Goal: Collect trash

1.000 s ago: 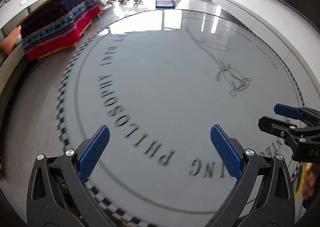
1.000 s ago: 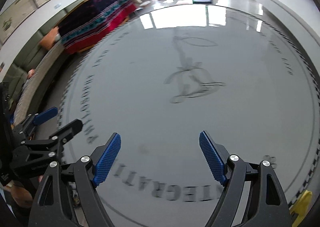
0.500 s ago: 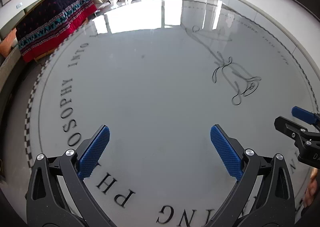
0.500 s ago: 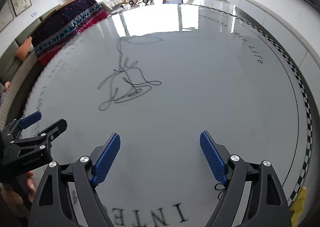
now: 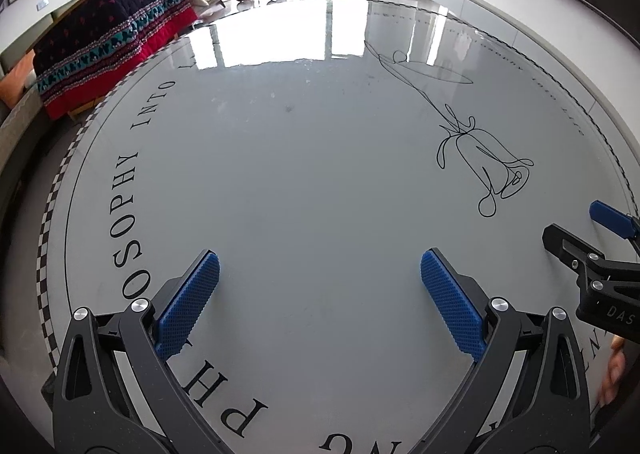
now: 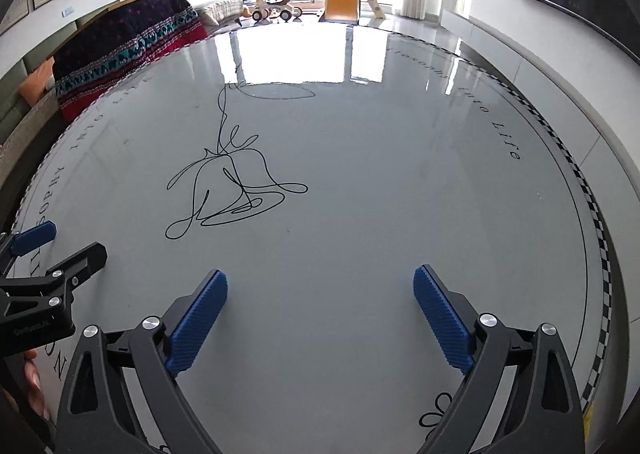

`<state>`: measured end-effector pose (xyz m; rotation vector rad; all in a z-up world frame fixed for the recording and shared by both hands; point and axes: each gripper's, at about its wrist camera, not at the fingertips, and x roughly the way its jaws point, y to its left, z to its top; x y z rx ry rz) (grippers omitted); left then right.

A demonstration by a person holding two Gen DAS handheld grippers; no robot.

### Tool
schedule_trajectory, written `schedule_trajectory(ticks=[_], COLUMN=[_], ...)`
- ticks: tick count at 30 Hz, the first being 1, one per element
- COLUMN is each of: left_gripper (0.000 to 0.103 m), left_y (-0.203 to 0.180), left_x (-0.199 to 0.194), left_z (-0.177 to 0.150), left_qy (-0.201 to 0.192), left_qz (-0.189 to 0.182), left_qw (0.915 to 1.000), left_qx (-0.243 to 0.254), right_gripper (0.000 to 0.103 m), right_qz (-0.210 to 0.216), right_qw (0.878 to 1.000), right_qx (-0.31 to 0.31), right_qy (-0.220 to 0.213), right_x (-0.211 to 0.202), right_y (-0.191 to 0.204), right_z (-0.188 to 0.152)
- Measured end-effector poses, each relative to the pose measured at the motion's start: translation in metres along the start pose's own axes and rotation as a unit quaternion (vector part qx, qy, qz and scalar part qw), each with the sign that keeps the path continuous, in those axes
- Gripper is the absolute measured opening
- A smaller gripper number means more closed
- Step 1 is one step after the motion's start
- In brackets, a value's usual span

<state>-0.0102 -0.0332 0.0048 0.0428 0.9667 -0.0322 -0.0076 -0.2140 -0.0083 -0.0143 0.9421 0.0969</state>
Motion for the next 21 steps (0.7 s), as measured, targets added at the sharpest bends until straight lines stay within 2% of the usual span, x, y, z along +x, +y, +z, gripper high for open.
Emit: schedule_trajectory(ticks=[2, 21], left_gripper=[0.097, 0.098], left_y=[-0.0007, 0.0004], left_x=[-0.0001, 0.0008], left_z=[0.0002, 0.0009], left_qy=[0.0, 0.0], left_qz=[0.0, 0.0], left_qw=[1.0, 1.0], left_qx=[0.0, 0.0], right_gripper=[0.1, 0.1], right_qz=[0.002, 0.001], right_qw=[1.0, 1.0], right_qx=[-0.003, -0.005], right_qy=[0.003, 0.005], right_x=[0.0008, 0.0005], right_y=[0.0017, 0.0053], right_z=[0.0005, 0.0015])
